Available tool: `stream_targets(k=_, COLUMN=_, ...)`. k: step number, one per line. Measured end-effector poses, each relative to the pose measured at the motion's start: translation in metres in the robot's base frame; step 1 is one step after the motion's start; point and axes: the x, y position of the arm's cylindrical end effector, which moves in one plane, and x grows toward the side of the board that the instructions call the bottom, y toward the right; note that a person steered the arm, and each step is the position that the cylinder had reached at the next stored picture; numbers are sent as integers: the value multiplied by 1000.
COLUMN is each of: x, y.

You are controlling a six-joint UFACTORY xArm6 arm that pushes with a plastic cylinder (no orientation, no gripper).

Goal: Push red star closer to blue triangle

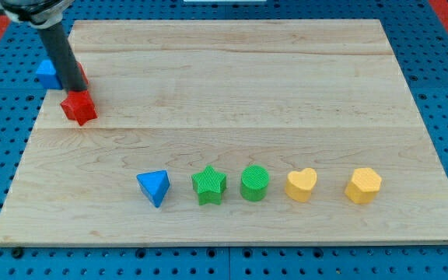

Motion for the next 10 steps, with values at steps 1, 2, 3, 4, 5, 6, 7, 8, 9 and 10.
stream_targets(k=1, x=36, y=16)
stream_targets(k=2, x=76, y=30)
stream_targets(k=3, x=52, y=35)
stream_targets(k=4, x=61, y=67)
stream_targets(k=5, x=97, y=63)
stream_targets(k=6, x=137, y=61)
stream_targets(k=7, x=120, y=50)
stream_targets(k=8, x=102, y=2)
stream_targets(k=9, x=141, y=-28)
stream_targets(k=10, x=158, y=-15)
